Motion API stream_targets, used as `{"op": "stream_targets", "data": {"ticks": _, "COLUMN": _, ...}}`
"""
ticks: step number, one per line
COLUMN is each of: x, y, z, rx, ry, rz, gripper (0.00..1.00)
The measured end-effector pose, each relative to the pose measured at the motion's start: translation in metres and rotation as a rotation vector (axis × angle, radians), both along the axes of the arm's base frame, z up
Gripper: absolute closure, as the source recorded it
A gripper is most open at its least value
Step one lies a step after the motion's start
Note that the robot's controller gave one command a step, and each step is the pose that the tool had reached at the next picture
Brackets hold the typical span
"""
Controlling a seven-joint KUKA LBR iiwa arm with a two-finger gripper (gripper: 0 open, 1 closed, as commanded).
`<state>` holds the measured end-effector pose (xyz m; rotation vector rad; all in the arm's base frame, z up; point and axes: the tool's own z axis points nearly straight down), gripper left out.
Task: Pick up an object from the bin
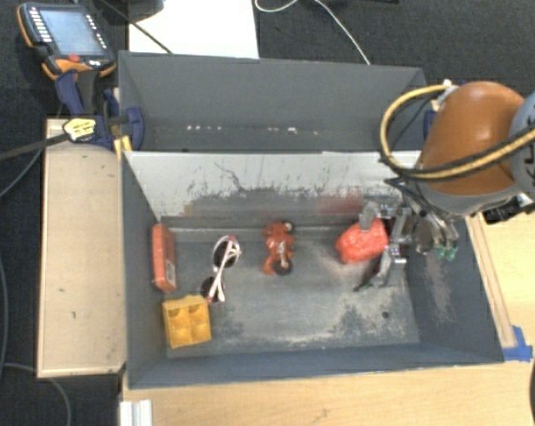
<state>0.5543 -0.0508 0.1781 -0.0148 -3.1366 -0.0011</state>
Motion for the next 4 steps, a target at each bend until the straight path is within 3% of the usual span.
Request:
{"op": "stream_targets", "data": {"ticks": 1, "x": 0.002, "y": 0.0, "z": 0.005, "rx": -0.001, "ry": -0.008, "rz": 0.002, "gripper": 0.0}}
{"op": "stream_targets", "data": {"ticks": 2, "x": 0.036, "y": -0.009, "z": -0.108, "rx": 0.001, "ry": -0.005, "rz": 0.042, "gripper": 0.0}}
{"op": "stream_targets", "data": {"ticks": 3, "x": 0.038, "y": -0.022, "z": -0.027, "rx": -0.001, "ry": -0.013, "rz": 0.044, "gripper": 0.0}}
{"op": "stream_targets", "data": {"ticks": 4, "x": -0.014, "y": -0.088, "z": -0.075, "rx": -0.002, "ry": -0.017, "rz": 0.025, "gripper": 0.0}}
